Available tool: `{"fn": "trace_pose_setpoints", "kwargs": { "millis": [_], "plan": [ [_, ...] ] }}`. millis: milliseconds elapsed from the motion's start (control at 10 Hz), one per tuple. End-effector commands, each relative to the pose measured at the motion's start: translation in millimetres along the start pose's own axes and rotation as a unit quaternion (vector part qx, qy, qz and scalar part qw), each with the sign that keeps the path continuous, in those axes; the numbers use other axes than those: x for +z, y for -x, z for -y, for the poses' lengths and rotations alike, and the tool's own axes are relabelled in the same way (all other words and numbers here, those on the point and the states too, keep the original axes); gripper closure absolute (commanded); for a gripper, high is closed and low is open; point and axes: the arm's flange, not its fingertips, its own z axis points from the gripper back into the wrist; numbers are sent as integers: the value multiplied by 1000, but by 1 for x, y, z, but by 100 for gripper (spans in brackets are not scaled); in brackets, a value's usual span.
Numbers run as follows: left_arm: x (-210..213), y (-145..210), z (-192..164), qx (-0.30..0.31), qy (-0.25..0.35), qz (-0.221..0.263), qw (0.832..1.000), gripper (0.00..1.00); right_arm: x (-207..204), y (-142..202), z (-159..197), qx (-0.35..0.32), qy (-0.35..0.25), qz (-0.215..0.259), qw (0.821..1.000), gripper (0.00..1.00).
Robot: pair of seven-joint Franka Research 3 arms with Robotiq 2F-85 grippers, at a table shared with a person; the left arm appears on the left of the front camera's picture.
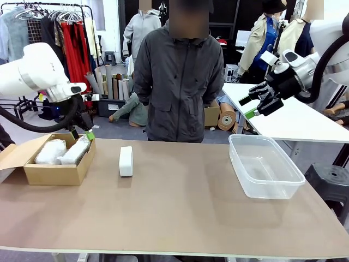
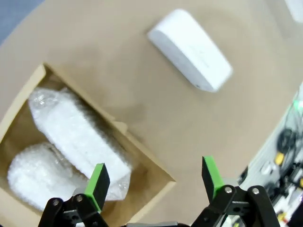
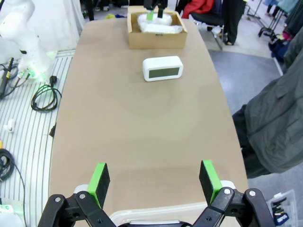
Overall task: Separate and place wrapped and unwrapped clocks.
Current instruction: Pick up the Digital clock indicated by the person.
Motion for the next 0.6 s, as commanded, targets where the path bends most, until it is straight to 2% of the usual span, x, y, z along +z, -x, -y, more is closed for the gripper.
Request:
{"fn": "trace_pose_setpoints", "kwargs": {
  "millis": [0,200,300,400,500],
  "plan": [
    [15,-8,-7,-101,39,-25,994,0,1,-2,0,2,-1,0,1000,0],
    [32,-17,3,-204,29,-7,979,0,1,-2,0,2,-1,0,1000,0],
    [35,-21,7,-222,19,0,975,0,1,-2,0,2,-1,0,1000,0],
    [43,-24,16,-276,8,17,961,0,1,-2,0,2,-1,0,1000,0],
    [56,-26,24,-336,12,54,940,0,1,-2,0,2,-1,0,1000,0]
  ]
}}
